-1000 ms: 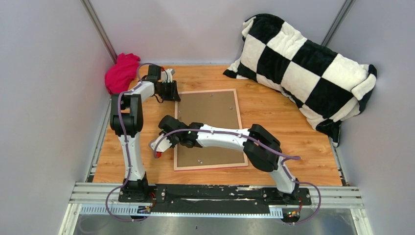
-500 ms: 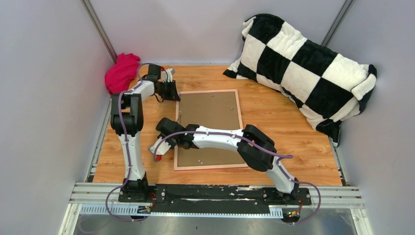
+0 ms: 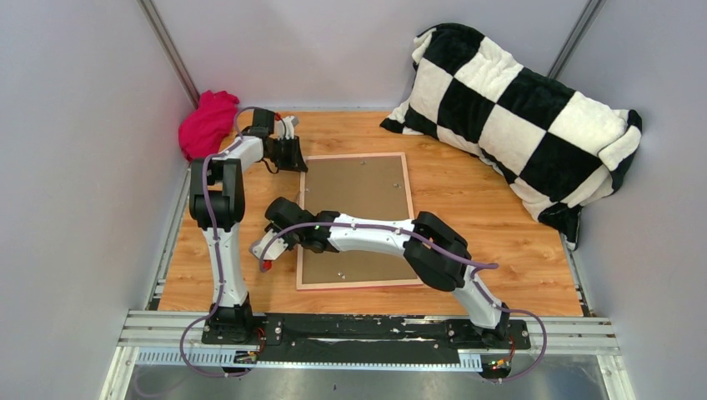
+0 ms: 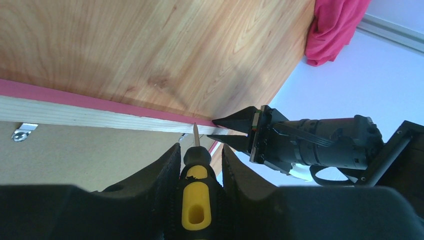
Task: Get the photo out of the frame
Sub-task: Release the photo frame item from the photo frame.
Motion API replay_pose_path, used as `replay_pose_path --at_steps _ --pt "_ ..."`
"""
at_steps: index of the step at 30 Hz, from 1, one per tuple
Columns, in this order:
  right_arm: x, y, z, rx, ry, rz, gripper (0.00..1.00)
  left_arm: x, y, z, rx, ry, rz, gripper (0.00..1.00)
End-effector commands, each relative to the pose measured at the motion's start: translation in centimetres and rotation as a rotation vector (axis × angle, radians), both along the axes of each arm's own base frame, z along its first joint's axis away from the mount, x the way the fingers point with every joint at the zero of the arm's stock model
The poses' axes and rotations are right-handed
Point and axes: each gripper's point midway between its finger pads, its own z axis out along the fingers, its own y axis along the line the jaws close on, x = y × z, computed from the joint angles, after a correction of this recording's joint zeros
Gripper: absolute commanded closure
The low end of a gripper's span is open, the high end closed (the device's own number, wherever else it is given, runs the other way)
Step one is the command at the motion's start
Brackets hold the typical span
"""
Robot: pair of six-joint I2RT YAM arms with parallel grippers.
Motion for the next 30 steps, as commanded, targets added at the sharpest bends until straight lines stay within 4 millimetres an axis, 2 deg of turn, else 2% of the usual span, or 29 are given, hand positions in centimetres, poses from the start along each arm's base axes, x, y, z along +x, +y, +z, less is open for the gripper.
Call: replay_pose_path --at_steps 1,6,11,15,18,22,30 --pt "1.2 -0.2 -1.0 -0.007 -0.021 -0.018 1.00 -2.6 -0.3 -3.9 0.009 0.135 -0.025 0.94" --pt "1.5 -0.5 -0.8 0.000 -0.031 -0.033 1.00 -2.6 -0.3 -3.9 0.008 0.137 -0.025 0.95" --pt "2.3 -0.6 1.9 0.036 -0.092 -0.061 1.00 -2.6 -0.3 -4.0 0.008 0.137 -0.025 0.96" --pt "1.7 -1.8 2.8 0.013 -0.073 -0.055 1.00 -2.5 -0.3 -4.0 0.007 0.138 -0.024 0.96" --pt "0.6 -3.0 1.7 -0.031 -0.024 -0.042 1.00 -2.5 -0.3 -4.0 0.004 0.140 -0.026 0.97" --pt "0.3 -4.0 0.0 -0.082 -0.013 -0.032 1.00 -2.5 -0.3 -3.9 0.003 0.140 -0.028 1.00" --pt "0.9 -3.0 -0.7 -0.044 0.010 -0.035 1.00 -2.5 -0.4 -4.0 0.001 0.141 -0.031 1.00"
